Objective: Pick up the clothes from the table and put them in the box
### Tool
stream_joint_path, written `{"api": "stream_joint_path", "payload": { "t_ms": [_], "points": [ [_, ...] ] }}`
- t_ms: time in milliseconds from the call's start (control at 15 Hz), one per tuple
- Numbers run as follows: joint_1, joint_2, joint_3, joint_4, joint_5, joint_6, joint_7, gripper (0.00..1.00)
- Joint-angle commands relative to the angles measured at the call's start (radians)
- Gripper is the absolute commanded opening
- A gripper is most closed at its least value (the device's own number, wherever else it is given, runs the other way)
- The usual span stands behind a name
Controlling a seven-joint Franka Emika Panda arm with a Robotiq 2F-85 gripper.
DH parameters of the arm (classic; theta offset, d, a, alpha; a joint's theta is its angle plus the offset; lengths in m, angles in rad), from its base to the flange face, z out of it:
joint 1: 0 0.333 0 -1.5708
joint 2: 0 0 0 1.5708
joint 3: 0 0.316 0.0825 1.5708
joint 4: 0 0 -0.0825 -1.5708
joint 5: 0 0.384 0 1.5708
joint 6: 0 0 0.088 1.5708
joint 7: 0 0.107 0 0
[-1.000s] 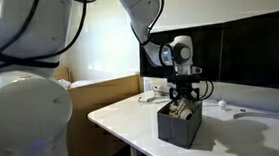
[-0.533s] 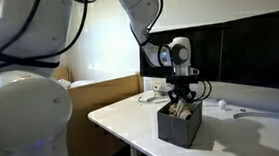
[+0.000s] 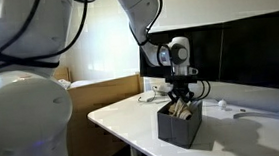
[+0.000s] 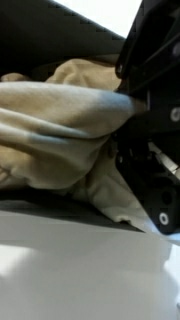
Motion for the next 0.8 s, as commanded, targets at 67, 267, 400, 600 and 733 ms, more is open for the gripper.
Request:
{"api": "stream_joint_path", "payload": {
  "t_ms": [67,267,400,600,733],
  "points": [
    [-0.002,-0.093,0.009,-0.023,0.001,-0.032,-0.005,0.06],
    [0.01,-0.158,0.011,-0.007,0.007,-0.075,0.014,0.06],
    [0.024,-0.207,0.013,0.003,0.006,-0.104,0.021,0.06],
    [0.053,-0.276,0.023,0.028,0.007,-0.161,0.034,0.06],
    [0.076,-0.313,0.031,0.051,0.008,-0.194,0.044,0.06]
  ]
}}
